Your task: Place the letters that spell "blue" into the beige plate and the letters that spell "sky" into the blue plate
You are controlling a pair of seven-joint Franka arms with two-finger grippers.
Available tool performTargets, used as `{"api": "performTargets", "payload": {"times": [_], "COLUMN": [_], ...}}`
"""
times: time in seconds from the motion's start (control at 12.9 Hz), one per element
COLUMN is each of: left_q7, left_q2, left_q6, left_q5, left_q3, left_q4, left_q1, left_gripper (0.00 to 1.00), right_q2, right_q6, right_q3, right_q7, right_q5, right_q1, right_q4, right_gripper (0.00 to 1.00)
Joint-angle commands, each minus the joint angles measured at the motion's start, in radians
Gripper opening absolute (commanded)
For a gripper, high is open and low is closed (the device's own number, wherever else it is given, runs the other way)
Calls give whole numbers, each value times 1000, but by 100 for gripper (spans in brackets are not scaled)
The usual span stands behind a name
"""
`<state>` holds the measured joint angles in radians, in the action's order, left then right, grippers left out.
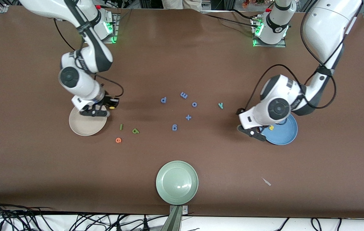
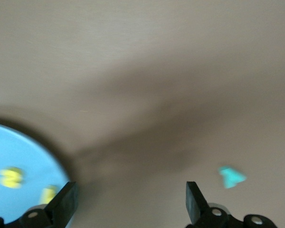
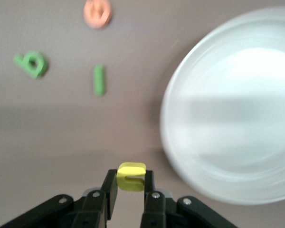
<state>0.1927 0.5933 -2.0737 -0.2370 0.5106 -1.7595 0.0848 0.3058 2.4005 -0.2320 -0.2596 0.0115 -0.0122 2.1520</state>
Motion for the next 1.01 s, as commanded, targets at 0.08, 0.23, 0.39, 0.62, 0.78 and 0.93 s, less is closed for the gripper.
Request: {"api": "performTargets", "payload": {"times": [0.08, 0.23, 0.39, 0.62, 0.78, 0.93], "left_q7": [380, 529, 594, 684, 686, 686], "left_q2": [2, -1, -16, -12, -10, 0], "left_q6": [-52, -141, -241, -296, -301, -316], "left_q5": [-7, -10, -42, -105, -105, -105], "left_q3": [5, 5, 6, 8, 8, 8], "left_q4": [-46, -105, -191, -251, -253, -253], "left_q1": [-101, -140, -140, -145, -145, -145], "left_gripper": [100, 99, 90, 81, 63, 59], "right_q2": [70, 73, 70, 75, 107, 147], "right_q6": [-20, -23, -24, -21, -15, -8], "right_q3": [31, 34, 33, -9, -53, -66], "right_q7": [166, 145, 140, 25, -65, -145], "right_q5": [82, 79, 79, 79, 79, 79], "right_q1": [96, 97, 95, 92, 81, 43], "right_q4": [-60, -60, -58, -61, -83, -122], "right_gripper": [26, 42, 50, 50, 50, 50]}}
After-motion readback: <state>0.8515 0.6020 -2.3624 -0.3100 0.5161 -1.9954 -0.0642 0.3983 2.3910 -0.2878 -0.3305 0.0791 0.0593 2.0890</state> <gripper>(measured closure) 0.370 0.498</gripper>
